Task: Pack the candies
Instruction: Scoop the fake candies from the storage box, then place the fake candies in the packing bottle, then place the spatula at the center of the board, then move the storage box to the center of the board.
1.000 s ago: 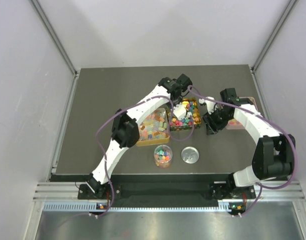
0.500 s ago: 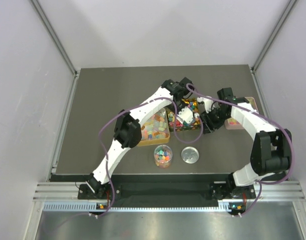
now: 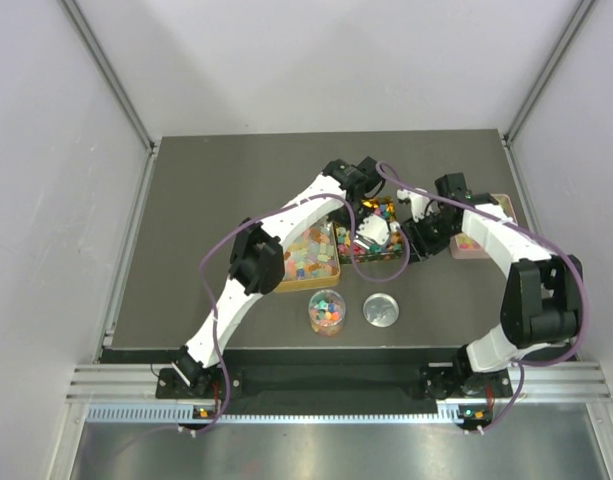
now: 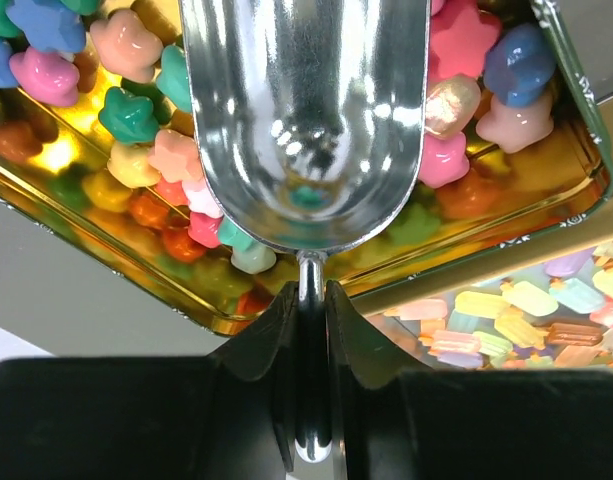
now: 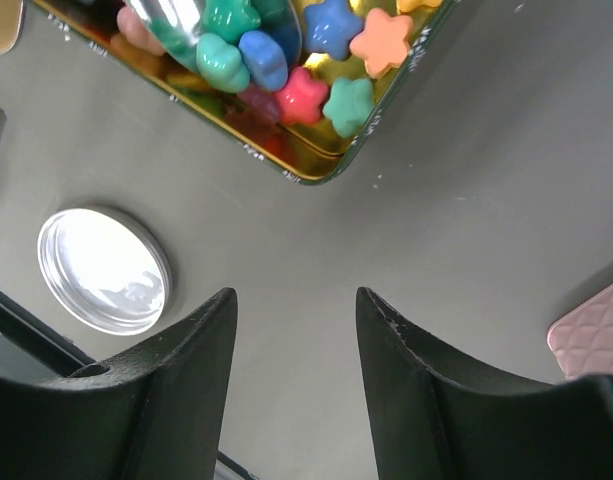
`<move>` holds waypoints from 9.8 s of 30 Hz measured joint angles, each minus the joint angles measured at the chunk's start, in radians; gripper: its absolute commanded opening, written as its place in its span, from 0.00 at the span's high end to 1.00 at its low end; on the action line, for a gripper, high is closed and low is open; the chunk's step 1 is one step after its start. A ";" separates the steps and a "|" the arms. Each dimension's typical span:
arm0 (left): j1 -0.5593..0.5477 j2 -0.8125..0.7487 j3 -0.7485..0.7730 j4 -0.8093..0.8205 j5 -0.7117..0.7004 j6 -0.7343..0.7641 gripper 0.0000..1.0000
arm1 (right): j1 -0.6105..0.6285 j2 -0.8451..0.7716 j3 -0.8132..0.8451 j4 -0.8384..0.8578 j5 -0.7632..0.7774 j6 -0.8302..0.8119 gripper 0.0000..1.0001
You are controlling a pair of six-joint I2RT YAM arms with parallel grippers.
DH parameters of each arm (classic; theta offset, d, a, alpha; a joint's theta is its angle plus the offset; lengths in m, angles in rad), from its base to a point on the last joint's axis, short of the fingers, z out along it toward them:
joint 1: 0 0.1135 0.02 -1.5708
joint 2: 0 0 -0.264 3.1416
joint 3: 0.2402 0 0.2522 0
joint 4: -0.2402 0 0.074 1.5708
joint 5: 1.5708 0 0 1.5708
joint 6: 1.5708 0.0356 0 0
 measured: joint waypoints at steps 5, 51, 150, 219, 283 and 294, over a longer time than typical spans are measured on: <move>0.013 0.018 0.018 -0.003 0.037 -0.043 1.00 | 0.002 0.014 0.014 0.020 0.005 0.041 0.49; 0.194 -0.233 -0.079 0.039 0.119 -0.173 1.00 | -0.079 -0.061 0.132 -0.098 -0.046 -0.001 0.46; 0.178 -0.314 -0.056 0.134 0.257 -0.582 1.00 | -0.133 -0.195 -0.001 -0.081 -0.166 0.000 0.44; 0.399 -0.843 -0.830 0.098 0.034 -0.701 1.00 | -0.124 -0.103 0.077 -0.061 -0.271 -0.066 0.44; 0.532 -0.537 -0.917 0.055 0.325 -0.932 0.56 | 0.062 0.526 0.614 0.026 -0.104 0.031 0.45; 0.560 -0.438 -0.892 0.045 0.327 -0.941 0.56 | 0.062 0.525 0.538 0.028 -0.033 0.024 0.47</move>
